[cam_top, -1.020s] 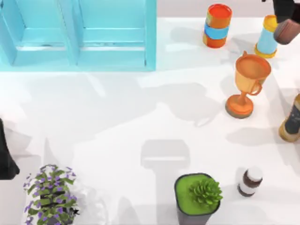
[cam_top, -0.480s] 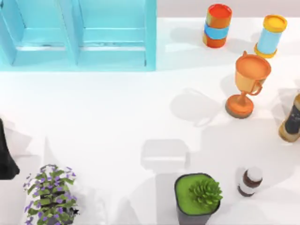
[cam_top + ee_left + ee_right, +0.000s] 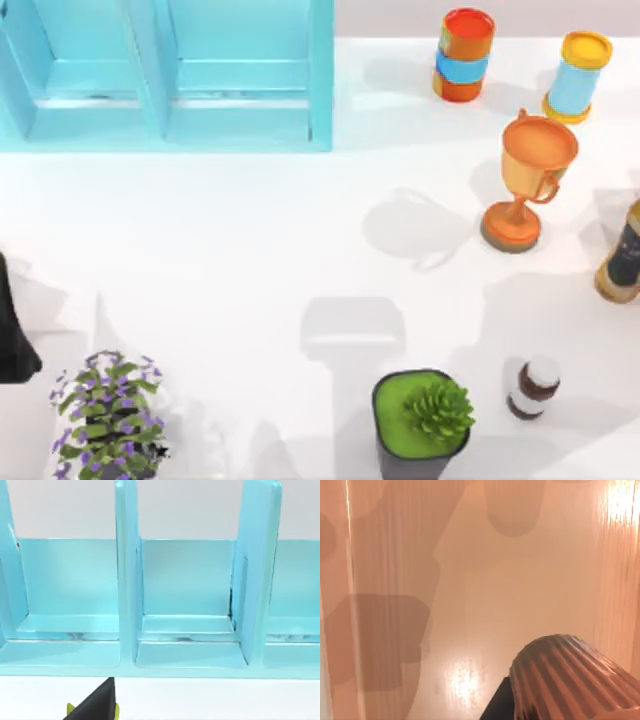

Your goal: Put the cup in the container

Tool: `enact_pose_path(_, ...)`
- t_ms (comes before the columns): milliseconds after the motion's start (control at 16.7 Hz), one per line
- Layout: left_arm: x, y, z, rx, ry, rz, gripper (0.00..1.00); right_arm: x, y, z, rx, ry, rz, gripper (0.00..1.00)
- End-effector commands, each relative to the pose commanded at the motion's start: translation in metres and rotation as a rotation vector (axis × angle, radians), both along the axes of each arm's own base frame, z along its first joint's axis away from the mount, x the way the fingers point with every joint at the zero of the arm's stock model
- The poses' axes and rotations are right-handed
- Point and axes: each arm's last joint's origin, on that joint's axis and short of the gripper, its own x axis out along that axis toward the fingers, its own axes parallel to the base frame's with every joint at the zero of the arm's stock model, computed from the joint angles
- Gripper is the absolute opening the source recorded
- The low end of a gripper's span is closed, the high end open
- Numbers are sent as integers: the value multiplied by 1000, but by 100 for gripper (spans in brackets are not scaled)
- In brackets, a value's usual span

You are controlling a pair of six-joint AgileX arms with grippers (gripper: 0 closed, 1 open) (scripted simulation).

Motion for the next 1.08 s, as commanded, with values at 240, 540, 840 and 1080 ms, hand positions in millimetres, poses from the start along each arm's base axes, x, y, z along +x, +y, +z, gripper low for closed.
enact_pose_path(240, 0, 0, 0, 0, 0, 0, 100, 3, 0, -20, 2, 2, 4, 0)
enact_pose_path(540, 0, 0, 0, 0, 0, 0, 100, 4, -2, -62, 0, -3, -1, 0)
enact_pose_path(840, 0, 0, 0, 0, 0, 0, 100, 4, -2, -64, 0, -3, -1, 8)
enact_pose_path(1080, 0, 0, 0, 0, 0, 0, 100, 4, -2, -64, 0, -3, -1, 38)
